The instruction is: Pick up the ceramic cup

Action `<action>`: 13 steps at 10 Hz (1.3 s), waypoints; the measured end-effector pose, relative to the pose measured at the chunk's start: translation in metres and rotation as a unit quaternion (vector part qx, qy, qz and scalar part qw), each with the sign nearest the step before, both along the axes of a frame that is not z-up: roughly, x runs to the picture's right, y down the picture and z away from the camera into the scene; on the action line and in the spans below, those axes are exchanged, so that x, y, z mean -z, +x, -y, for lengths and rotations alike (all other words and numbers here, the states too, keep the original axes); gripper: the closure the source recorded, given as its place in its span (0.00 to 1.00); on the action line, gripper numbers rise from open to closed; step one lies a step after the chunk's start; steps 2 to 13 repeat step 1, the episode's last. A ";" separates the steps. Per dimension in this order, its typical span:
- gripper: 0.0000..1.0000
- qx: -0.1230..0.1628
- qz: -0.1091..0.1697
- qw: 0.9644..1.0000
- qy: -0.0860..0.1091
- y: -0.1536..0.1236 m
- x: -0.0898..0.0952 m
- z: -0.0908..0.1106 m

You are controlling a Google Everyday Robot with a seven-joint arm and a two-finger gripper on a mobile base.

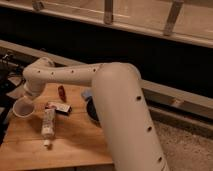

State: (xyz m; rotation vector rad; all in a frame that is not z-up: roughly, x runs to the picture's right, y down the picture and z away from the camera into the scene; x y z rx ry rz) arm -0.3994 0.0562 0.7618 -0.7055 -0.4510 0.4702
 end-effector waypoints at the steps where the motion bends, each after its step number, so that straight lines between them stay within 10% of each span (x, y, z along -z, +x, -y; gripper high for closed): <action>1: 1.00 -0.004 0.005 1.000 0.001 -0.001 0.000 0.001; 13: 1.00 -0.004 0.005 1.000 0.001 -0.001 0.000 0.001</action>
